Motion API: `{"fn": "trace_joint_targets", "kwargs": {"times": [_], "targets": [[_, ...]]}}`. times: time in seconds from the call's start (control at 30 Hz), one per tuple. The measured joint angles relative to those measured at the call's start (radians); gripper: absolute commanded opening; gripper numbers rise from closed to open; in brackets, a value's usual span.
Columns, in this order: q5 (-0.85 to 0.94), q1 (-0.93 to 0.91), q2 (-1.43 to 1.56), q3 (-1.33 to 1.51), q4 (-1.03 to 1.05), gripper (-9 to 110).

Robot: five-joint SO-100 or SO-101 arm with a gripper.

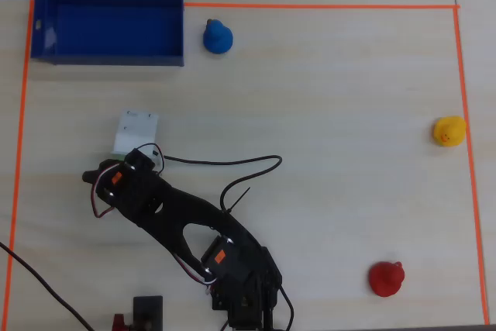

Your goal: Grasp green duck and put it into box.

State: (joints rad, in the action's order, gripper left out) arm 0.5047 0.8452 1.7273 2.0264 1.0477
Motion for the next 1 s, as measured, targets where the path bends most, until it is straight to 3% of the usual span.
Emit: {"fn": "trace_joint_targets", "kwargs": {"times": [0.4, 0.6, 0.77, 1.0], "targets": [[-0.025, 0.018, -0.104, 0.028, -0.124, 44], [-0.044, 0.025, -0.133, 0.029, -0.152, 8], [-0.071, 0.035, -0.161, 0.026, -0.178, 0], [-0.072, 0.034, -0.161, 0.018, -0.190, 0]]}}
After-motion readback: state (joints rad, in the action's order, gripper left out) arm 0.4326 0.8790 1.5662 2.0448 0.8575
